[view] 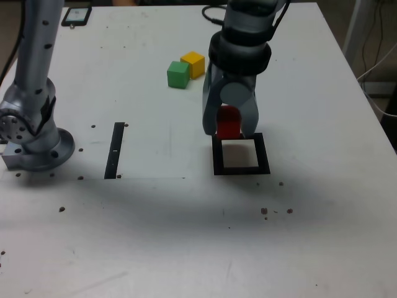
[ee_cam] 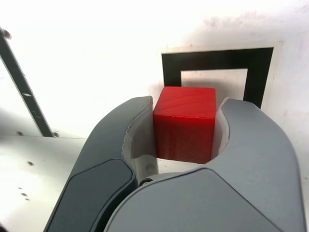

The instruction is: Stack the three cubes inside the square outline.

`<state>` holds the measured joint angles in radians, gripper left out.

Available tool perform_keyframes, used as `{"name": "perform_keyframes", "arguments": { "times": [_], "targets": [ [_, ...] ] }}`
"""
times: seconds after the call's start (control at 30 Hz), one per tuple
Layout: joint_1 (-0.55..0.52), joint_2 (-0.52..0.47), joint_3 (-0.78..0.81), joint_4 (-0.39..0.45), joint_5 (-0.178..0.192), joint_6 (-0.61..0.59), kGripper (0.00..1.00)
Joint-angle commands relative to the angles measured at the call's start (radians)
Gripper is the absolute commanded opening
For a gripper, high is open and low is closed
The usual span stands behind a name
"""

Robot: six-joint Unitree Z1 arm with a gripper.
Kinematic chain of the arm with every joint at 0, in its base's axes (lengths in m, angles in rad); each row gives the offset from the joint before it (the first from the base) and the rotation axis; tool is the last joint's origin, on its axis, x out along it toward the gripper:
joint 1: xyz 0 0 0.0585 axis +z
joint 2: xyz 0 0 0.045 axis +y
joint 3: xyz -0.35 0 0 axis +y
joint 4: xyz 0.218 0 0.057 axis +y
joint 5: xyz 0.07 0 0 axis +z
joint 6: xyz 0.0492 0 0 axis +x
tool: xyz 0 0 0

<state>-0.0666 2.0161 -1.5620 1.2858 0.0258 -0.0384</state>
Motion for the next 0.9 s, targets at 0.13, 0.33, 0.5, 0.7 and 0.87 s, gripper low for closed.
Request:
{"name": "perform_keyframes", "arguments": {
  "times": [0.13, 0.33, 0.5, 0.7, 0.87],
  "targets": [
    [-0.015, -0.002, 0.015, -0.026, -0.045, -0.012, 0.30],
    [-0.021, 0.027, -0.015, -0.019, -0.044, -0.007, 0.30],
    [-0.021, 0.047, -0.034, -0.015, -0.030, 0.008, 0.30],
    [-0.021, 0.078, -0.053, -0.013, -0.007, 0.015, 0.30],
    [-0.021, 0.101, -0.064, -0.011, -0.014, 0.014, 0.30]
  ]
}}
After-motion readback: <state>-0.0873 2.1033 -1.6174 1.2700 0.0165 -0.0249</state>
